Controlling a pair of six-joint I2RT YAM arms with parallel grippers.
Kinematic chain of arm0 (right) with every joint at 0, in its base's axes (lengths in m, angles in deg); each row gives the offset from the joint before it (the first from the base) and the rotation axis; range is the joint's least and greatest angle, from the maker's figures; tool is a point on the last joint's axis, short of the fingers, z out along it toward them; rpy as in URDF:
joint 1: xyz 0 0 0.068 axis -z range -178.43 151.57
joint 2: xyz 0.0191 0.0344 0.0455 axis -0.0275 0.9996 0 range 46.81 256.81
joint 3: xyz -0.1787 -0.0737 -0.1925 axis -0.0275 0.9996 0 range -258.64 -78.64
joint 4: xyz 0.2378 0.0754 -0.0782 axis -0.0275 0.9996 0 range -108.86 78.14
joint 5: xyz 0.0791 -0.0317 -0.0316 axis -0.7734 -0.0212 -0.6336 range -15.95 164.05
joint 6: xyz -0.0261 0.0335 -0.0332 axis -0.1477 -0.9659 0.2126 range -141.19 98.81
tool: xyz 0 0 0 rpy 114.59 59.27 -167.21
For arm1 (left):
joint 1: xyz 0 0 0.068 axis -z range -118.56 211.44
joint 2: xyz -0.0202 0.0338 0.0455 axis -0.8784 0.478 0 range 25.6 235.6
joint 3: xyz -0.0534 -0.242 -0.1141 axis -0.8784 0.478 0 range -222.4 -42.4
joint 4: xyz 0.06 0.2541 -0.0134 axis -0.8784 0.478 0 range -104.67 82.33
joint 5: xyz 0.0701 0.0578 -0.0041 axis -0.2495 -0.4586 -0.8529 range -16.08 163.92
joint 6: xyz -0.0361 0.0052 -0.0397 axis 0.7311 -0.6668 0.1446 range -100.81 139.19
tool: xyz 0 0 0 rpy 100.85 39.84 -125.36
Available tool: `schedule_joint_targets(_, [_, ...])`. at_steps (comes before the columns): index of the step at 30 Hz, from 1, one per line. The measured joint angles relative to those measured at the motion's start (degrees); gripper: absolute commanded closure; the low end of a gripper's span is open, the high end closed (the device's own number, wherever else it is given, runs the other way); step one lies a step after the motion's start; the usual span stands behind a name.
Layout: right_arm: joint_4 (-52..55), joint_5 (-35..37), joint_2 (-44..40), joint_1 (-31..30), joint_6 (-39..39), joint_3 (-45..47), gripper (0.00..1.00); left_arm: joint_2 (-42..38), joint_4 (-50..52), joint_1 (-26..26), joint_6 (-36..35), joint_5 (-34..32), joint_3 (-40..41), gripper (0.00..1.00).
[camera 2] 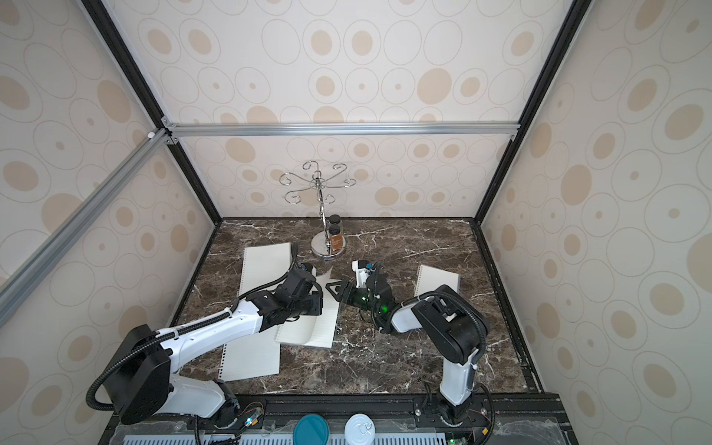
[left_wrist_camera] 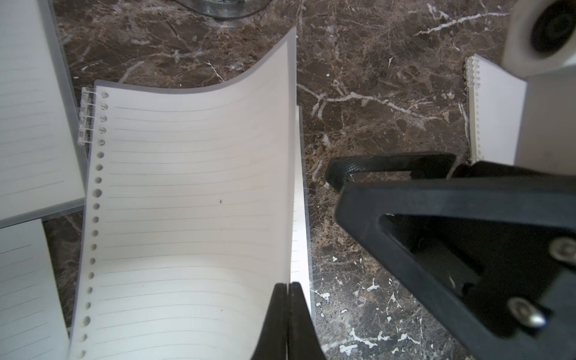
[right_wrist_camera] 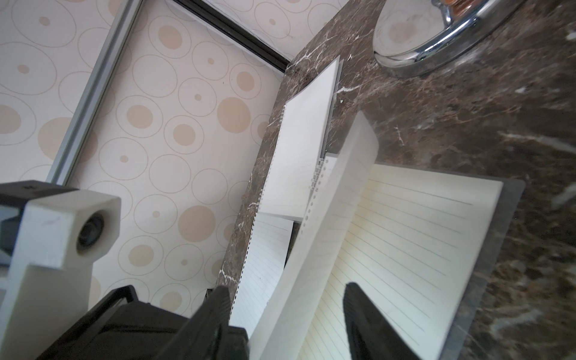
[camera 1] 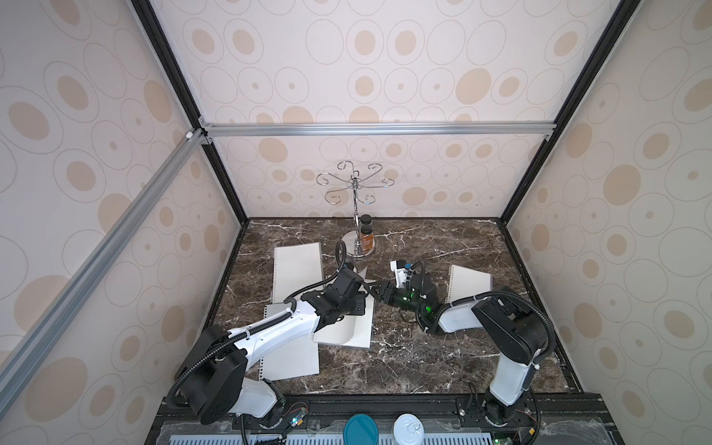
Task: Tear off pages from different notebooks
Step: Open the notebook at the center of the board, then tear off the paper from the notebook.
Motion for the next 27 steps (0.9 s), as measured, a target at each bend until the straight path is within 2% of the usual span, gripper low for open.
schedule_joint_targets(4, [-0.66,0.04,1.57,-0.04,-0.42,-0.26,0.52,0.0,-0.28,-0.17,-0.07,0.07,0.13,1.0])
schedule_joint_targets(19, [-0.98,0.09,2.89,-1.6,-0.63,-0.63,0.53,-0.02,-1.18,-0.79,-0.09,0.28,0.66,1.0])
schedule_joint_targets(27, [-1.57,0.17,4.09,-2.01,-0.92,-0.66,0.65,-0.02,-1.18,-1.01,-0.11,0.66,0.76,1.0])
